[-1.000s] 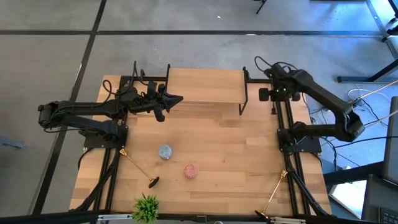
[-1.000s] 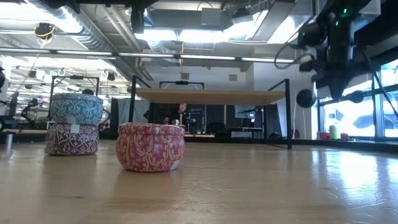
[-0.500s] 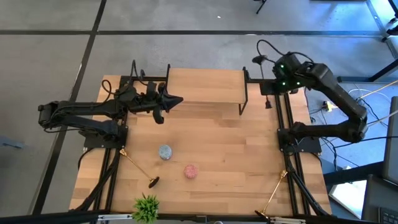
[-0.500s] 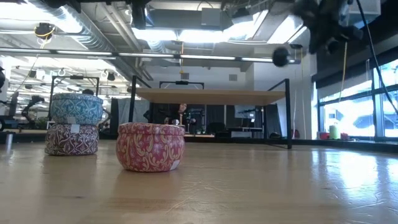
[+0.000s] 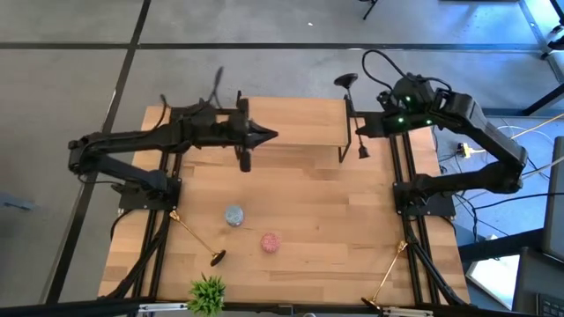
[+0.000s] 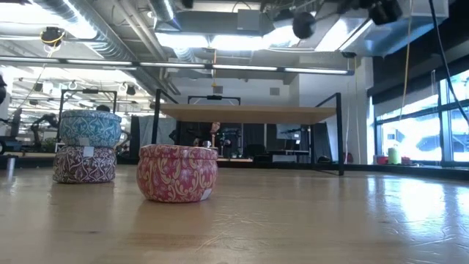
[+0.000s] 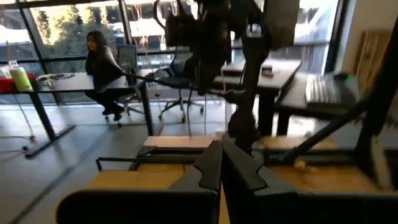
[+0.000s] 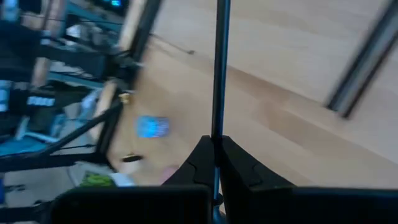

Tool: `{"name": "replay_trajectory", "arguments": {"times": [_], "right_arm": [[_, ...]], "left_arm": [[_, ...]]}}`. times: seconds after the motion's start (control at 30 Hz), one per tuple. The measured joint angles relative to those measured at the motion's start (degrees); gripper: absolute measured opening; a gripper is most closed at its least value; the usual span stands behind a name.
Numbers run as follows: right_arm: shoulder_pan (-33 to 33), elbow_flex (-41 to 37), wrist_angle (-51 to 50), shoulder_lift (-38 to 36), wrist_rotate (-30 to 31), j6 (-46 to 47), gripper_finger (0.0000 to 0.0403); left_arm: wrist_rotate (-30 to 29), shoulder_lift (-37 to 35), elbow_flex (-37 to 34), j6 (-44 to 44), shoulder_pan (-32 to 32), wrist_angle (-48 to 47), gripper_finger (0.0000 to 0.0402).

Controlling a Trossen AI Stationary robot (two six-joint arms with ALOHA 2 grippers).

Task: Pick & Place candle stick holders
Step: Put the black candle holder on the shelf

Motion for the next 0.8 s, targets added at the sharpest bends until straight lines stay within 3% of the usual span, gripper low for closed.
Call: {"name": "replay_trajectory", "arguments": {"times": [0.23,0.53,0.8], "right_arm": [[7.77,0.01,6.77,1.08,0.0,4.43,0.0006],[15.59,0.01,16.66,1.25,-4.06,6.71,0.0006],[19.16,0.01,17.01,-0.21,-7.11,5.88,0.0006]], "left_arm": [[-11.06,8.56,13.31,19.57,-3.6,-7.8,0.0001],[-32.32,15.92,20.43,45.99,-10.62,-7.69,0.0001],[-44.15,25.1,24.27,67.04,-17.47,3.16,0.0009]]}}
